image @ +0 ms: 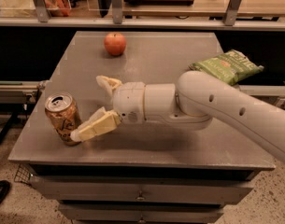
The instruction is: Move orange can near apple
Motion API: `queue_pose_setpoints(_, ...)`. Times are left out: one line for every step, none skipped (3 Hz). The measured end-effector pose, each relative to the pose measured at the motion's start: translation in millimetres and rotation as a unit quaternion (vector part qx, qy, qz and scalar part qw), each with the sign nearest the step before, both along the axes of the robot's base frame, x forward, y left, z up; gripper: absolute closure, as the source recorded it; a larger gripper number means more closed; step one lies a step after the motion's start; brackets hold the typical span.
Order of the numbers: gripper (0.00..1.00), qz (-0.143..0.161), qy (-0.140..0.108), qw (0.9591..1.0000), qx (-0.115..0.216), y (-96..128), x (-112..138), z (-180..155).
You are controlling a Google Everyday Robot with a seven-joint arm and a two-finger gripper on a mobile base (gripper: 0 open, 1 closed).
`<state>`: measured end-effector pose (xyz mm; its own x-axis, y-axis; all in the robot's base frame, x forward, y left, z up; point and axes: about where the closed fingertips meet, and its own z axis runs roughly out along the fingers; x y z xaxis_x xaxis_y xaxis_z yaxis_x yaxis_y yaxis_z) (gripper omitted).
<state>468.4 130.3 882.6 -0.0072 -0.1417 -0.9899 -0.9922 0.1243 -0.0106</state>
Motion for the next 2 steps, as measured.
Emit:
queue_pose_setpoints(0.00,0.014,0.007,0.9997,0.017,17.8,-0.9,-8.8)
queue_pose_setpoints(0.00,0.023,0.017,0.9993,0.024,29.8,-3.9,-13.2)
